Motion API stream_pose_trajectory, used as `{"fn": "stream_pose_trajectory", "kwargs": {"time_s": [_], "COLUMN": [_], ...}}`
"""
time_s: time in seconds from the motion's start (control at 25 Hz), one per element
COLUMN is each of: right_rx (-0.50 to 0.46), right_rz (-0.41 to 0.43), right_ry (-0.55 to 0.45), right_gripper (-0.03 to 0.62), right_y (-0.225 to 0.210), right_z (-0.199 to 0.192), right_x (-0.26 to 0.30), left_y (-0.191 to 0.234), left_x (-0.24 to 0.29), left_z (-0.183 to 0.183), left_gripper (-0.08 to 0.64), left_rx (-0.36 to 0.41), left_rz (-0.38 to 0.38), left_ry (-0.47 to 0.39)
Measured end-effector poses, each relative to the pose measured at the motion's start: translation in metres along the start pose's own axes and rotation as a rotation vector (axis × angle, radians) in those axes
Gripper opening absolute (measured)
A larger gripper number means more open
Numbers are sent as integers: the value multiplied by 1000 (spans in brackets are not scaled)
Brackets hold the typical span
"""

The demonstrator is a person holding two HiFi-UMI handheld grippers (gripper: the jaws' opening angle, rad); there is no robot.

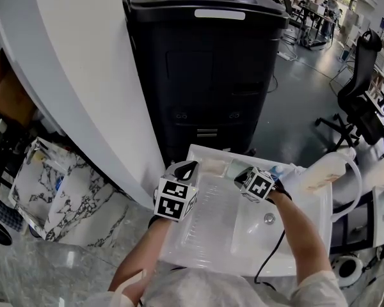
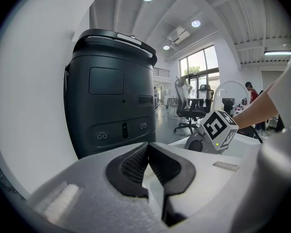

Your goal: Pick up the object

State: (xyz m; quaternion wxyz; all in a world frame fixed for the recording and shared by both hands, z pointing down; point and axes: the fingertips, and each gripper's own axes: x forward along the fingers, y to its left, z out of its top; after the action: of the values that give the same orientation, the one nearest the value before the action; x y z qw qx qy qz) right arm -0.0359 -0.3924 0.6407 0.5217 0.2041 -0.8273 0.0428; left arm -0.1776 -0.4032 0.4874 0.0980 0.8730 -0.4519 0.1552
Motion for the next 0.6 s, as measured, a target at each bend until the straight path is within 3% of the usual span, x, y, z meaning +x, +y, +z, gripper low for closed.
{"fn": "stream_pose_trajectory", "kwargs": {"time_s": [0.6], "right_rx": [68], "right_rz": [-77], "right_ry": [-127], "right_gripper": [9], "right_y": [0], "right_z": [32], "right_x": [-51], "left_y": [-24], "left_x": [0], "left_z": [18], "left_gripper": [6], "left_rx": [0], "left_rz": [-40], "left_ry": [-23]}}
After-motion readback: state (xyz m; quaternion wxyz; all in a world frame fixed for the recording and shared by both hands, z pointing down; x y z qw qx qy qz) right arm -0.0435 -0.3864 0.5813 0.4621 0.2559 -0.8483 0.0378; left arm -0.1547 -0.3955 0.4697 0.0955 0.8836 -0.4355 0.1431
